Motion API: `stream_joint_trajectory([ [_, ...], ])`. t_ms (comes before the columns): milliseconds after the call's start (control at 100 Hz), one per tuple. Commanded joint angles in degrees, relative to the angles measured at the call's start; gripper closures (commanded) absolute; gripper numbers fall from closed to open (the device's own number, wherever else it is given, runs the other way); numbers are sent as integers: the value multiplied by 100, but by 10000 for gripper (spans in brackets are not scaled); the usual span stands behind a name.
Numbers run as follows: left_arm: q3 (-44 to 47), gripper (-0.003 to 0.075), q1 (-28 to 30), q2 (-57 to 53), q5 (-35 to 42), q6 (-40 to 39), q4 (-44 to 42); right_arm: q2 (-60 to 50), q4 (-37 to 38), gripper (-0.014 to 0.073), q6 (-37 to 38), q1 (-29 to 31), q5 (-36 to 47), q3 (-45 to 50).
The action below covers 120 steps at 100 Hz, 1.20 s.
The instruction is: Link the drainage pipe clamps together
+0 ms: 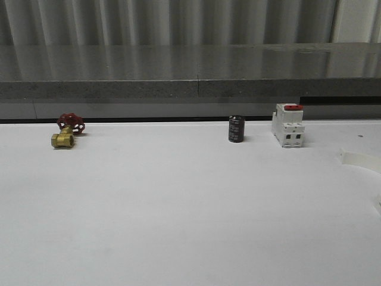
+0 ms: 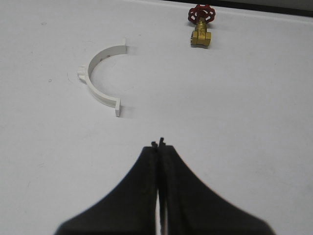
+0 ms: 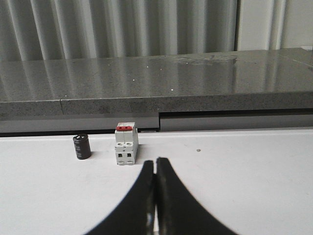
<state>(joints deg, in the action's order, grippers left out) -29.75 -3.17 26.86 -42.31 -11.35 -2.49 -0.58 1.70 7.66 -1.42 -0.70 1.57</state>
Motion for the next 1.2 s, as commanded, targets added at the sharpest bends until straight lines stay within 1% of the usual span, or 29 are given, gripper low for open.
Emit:
stream_joint_trajectory([
  [0, -215, 656, -44, 65, 301, -48, 83, -114, 8, 662, -55, 34, 435, -86],
  [20, -215, 635, -44, 65, 292, -48, 113, -114, 8, 662, -55, 34, 435, -86],
  [40, -215, 585, -44, 65, 292, -48, 130, -114, 8, 662, -55, 34, 435, -86],
  [50, -215, 585, -44, 65, 292, -48, 145, -114, 8, 662, -55, 34, 435, -86],
  [70, -215, 526, -44, 65, 292, -48, 159, -114, 8, 662, -55, 34, 435, -86],
  [90, -215, 494, -44, 65, 288, -48, 159, -114, 8, 662, -55, 34, 435, -86],
  [110, -215, 427, -44, 65, 279, -48, 173, -114, 8, 662, -55, 34, 435, -86],
  [120, -215, 427, -44, 65, 279, -48, 185, -114, 8, 662, -55, 34, 435, -86],
  [140, -215, 361, -44, 65, 267, -48, 184, -114, 8, 662, -55, 34, 435, -86],
  [210, -215, 230, -44, 65, 267, -48, 203, -114, 8, 662, -55, 34, 435, -86],
  [240, -215, 198, -44, 65, 267, -48, 249, -114, 8, 662, -55, 34, 435, -86],
  [280, -215, 174, -44, 65, 256, -48, 249, -114, 8, 662, -55, 34, 435, -86],
  [560, -217, 173, -29, 101, 180, -48, 343, -114, 8, 662, -55, 34, 435, -86],
  [650, -311, 173, 66, 300, 154, -215, 249, -114, 8, 662, -55, 34, 435, -86],
  [790, -582, 173, 331, 950, 111, -215, 38, -114, 8, 662, -55, 34, 435, -86],
  [980, -1178, 173, 751, 2095, -90, -131, -393, -114, 8, 662, -55, 34, 435, -86],
  [1190, -1944, 173, 1224, 3165, -173, 372, -436, -114, 8, 662, -55, 34, 435, -86],
])
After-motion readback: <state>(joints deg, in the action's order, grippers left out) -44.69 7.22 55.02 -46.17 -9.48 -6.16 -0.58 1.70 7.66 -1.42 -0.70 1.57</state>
